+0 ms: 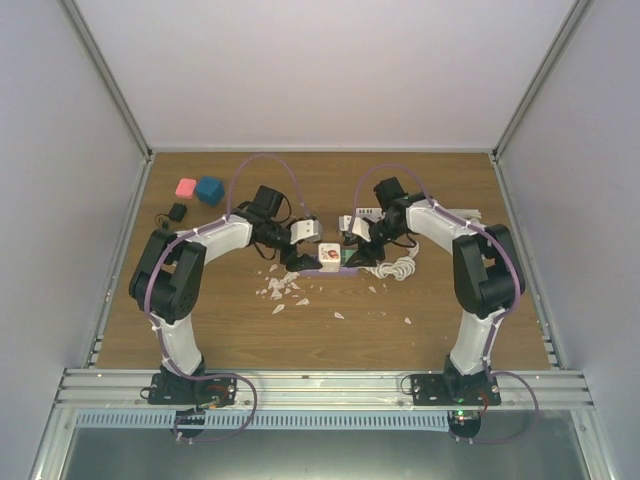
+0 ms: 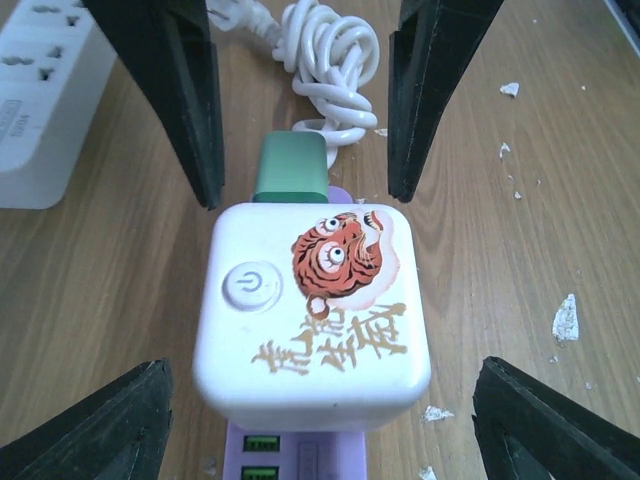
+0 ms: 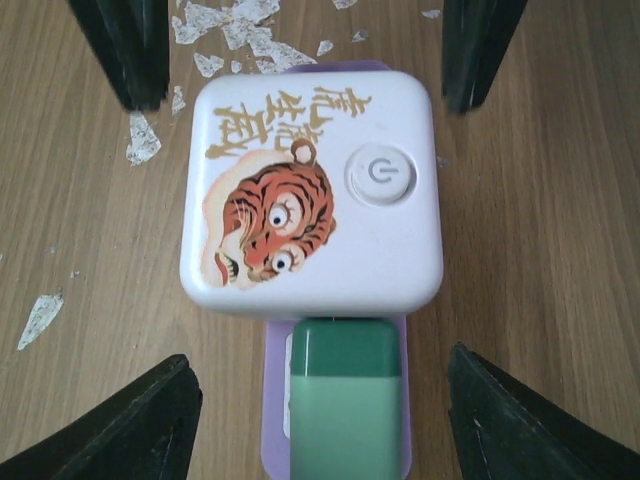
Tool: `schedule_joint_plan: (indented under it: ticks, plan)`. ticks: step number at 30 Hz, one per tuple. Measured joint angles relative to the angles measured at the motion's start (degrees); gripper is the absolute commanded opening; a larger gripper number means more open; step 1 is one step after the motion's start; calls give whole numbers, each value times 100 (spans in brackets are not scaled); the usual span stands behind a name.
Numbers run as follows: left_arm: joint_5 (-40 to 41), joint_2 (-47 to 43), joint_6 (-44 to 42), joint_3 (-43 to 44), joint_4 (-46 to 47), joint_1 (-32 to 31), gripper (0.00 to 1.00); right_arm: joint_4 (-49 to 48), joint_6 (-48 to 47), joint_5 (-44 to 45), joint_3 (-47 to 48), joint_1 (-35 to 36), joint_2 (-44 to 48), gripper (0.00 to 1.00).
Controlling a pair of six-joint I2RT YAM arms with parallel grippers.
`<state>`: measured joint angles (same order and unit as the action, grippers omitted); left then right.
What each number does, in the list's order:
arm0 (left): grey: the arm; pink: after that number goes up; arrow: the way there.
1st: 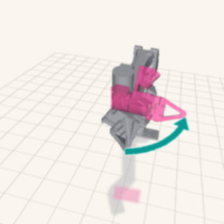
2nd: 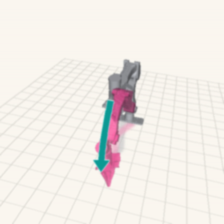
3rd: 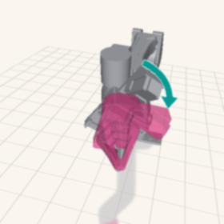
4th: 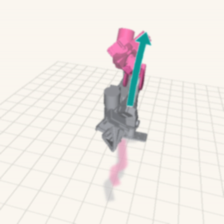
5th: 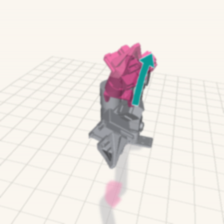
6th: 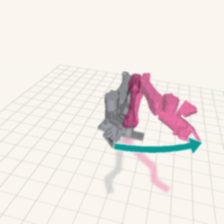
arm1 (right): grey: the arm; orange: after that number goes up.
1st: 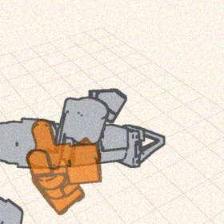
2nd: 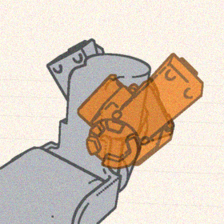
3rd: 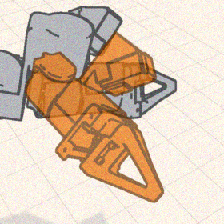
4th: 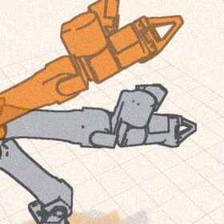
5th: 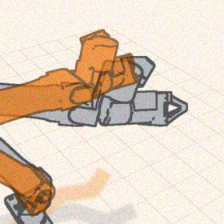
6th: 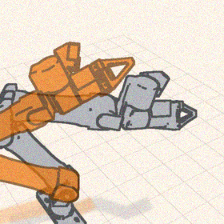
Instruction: Pull the plug off the socket
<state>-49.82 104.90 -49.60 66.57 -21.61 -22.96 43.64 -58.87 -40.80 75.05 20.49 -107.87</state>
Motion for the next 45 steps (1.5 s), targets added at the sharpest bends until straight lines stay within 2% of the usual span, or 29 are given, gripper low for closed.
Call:
schedule_joint_plan:
  ticks: [10,14,21,36,45]
  plan:
    - [251,313,-37,195,229,-328,74,-260,79,94,-17,101,-76,48]
    - [282,348,-55,201,260,-380,71,-278,70,155,-55,105,-90,48]
    - [345,376,-133,201,254,-396,60,-328,68,219,-181,105,-98,47]
    - [407,369,-175,190,234,-398,37,-433,109,278,-212,103,-175,28]
    - [466,361,-243,192,197,-400,29,-431,55,278,-229,68,-173,20]
